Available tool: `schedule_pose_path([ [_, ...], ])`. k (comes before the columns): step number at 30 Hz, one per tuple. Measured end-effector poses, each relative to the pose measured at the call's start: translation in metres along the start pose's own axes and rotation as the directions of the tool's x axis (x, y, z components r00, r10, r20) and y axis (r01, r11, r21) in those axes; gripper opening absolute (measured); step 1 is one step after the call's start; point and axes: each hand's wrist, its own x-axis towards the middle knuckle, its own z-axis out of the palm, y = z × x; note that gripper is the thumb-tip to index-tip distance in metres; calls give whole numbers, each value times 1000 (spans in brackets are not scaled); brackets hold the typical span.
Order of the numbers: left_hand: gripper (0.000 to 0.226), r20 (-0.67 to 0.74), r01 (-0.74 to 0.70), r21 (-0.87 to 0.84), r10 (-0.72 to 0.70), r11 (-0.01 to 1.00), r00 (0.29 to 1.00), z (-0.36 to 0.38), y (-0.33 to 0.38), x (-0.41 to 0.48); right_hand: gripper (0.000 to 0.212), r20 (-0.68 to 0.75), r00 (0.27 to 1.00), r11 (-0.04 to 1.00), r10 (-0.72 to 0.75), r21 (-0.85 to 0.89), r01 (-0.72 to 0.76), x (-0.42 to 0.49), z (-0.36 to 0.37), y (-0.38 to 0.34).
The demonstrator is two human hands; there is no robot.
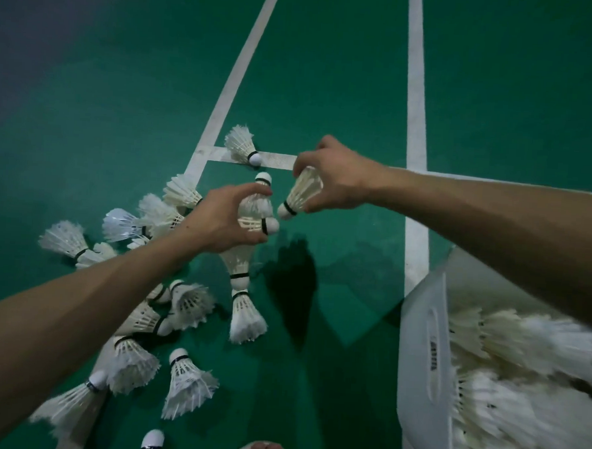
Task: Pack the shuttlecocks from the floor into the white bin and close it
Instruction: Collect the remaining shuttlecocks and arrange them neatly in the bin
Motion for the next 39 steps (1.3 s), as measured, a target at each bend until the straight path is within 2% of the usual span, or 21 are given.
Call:
schedule_pose_path([
  [4,72,-54,-100,-98,95,990,994,-23,48,-5,52,-118,990,996,71,64,-64,-56,-44,18],
  [9,73,8,-209,-242,217,947,976,-46,120,-27,45,-270,930,950,251,253,-183,-136,-80,54],
  [13,71,75,-265,-373,314,889,946,-61,176,-48,37,-303,879,854,369,484,-191,-204,-98,77],
  [16,70,166,-302,-400,392,866,905,-62,211,-60,36,-297,869,845,397,489,-219,-251,-98,94],
  [18,68,268,-322,-351,424,879,865,-52,234,-65,39,-273,865,841,422,474,-261,-279,-91,107],
  [23,62,501,-474,-69,441,878,745,-6,284,-60,44,-172,853,811,492,447,-377,-330,-68,138],
  [28,65,676,-614,287,299,735,673,31,319,-44,47,-84,865,822,495,368,-435,-354,-44,154],
  [31,67,744,-623,351,195,699,639,45,326,-40,48,-97,860,850,501,242,-468,-358,-34,161],
  [34,68,761,-623,362,166,693,627,57,324,-40,51,-69,869,871,490,59,-487,-360,-22,163],
  [39,69,752,-615,354,176,705,635,67,316,-38,50,-36,848,848,530,27,-529,-357,-7,166],
])
